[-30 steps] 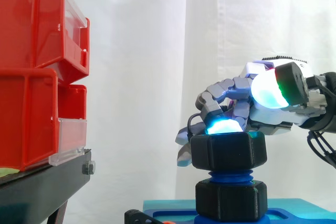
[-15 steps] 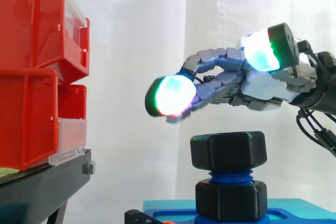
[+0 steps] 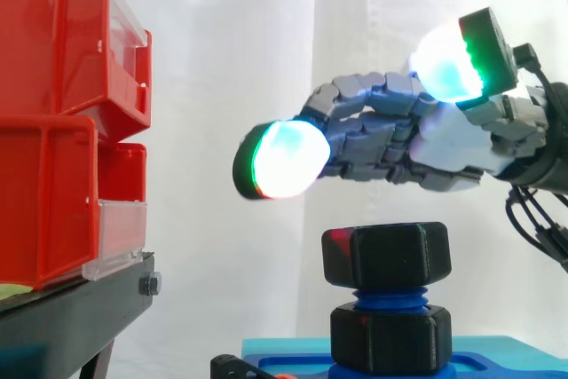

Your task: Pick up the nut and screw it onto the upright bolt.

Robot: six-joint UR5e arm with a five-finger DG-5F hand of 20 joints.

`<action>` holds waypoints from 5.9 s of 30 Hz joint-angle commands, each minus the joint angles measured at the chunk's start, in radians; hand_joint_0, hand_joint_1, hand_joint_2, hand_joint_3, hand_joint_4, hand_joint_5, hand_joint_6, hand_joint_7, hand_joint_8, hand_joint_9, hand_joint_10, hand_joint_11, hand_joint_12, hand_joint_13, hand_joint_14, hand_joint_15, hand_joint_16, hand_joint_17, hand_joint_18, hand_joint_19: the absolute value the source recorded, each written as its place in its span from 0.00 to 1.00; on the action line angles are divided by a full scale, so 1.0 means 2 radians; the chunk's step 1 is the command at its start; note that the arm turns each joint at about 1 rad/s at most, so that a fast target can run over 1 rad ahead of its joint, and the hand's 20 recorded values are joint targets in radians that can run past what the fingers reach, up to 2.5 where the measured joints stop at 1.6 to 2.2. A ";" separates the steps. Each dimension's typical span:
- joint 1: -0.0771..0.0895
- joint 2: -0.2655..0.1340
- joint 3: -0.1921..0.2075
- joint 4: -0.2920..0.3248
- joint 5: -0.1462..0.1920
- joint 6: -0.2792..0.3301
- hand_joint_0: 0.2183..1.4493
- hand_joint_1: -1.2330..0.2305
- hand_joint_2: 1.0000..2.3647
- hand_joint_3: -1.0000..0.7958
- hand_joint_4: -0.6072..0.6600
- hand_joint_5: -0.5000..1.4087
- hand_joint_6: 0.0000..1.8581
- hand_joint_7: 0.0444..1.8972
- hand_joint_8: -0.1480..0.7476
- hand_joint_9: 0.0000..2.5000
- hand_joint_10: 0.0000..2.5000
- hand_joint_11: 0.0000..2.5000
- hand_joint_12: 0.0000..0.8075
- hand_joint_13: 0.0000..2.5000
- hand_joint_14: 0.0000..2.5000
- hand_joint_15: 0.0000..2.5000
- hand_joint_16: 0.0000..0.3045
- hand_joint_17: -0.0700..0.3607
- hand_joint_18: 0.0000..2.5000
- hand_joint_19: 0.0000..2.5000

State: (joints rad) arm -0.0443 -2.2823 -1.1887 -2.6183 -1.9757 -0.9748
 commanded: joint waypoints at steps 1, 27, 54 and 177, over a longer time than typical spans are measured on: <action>0.010 0.000 -0.017 0.007 0.015 0.001 0.18 0.76 0.00 0.28 0.54 0.14 0.27 0.30 0.39 0.07 0.00 0.00 0.42 0.00 0.00 0.00 0.15 0.40 0.00 0.00; 0.014 -0.008 -0.021 0.018 0.018 0.004 0.19 0.77 0.00 0.28 0.58 0.15 0.27 0.35 0.41 0.08 0.00 0.00 0.41 0.00 0.00 0.00 0.14 0.39 0.00 0.00; -0.007 -0.007 -0.021 0.025 0.000 0.001 0.22 0.65 0.00 0.28 0.67 0.21 0.27 0.61 0.48 0.20 0.00 0.00 0.32 0.09 0.00 0.00 0.09 0.30 0.00 0.00; -0.034 -0.017 0.006 0.064 -0.053 0.007 0.19 0.67 0.00 0.28 0.62 0.17 0.27 0.34 0.41 0.17 0.00 0.00 0.39 0.06 0.00 0.00 0.13 0.36 0.00 0.00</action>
State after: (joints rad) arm -0.1145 -2.3164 -1.1843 -2.4934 -2.0741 -0.9634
